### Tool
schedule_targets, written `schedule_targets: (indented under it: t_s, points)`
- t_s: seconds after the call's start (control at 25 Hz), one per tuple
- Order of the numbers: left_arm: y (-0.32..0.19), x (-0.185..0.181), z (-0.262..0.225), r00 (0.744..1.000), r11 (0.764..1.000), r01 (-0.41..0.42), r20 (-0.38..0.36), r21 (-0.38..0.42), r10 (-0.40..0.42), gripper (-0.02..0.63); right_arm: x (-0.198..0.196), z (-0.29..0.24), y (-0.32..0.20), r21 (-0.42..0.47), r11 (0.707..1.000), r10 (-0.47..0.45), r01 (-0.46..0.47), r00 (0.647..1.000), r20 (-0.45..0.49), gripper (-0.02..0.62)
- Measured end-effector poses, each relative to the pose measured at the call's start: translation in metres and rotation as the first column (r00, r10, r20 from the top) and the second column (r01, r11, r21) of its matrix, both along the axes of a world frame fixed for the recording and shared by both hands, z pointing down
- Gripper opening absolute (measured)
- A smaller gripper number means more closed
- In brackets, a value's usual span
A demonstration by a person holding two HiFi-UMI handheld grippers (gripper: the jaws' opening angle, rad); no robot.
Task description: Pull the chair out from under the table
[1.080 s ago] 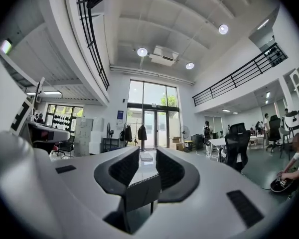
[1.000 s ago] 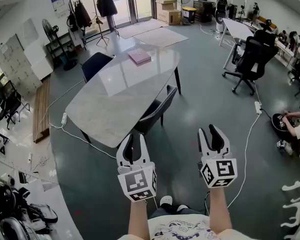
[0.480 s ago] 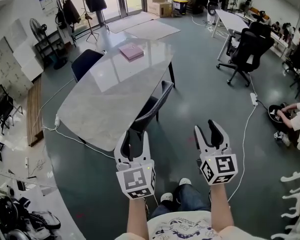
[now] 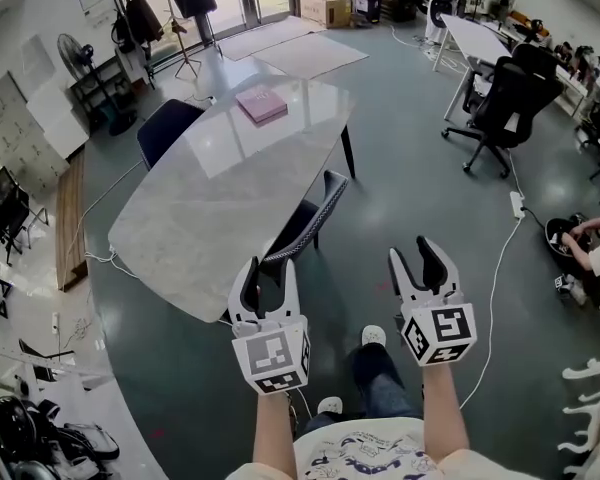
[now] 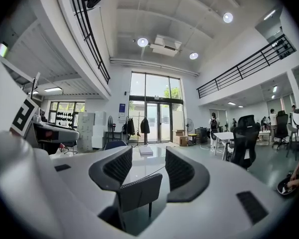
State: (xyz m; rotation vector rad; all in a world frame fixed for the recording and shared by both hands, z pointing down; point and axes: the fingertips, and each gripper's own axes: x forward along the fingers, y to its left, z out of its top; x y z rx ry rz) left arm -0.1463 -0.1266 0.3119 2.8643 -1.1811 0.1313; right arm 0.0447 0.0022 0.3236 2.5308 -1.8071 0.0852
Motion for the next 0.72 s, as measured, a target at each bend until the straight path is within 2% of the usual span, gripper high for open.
schedule_targets:
  t_s: [0.48, 0.72]
  points:
    - [-0.073, 0.120, -0.005, 0.993, 0.993, 0.117, 0.027, 0.004, -0.117, 0.202, 0.132, -0.004, -0.101, -0.016, 0.988, -0.153, 0.153, 0.988, -0.010, 0.207]
    - [-0.109, 0.155, 0.002, 0.978, 0.979, 0.203, 0.043, 0.000, -0.202, 0.202, 0.175, 0.006, -0.154, -0.042, 0.965, -0.261, 0.260, 0.965, -0.010, 0.210]
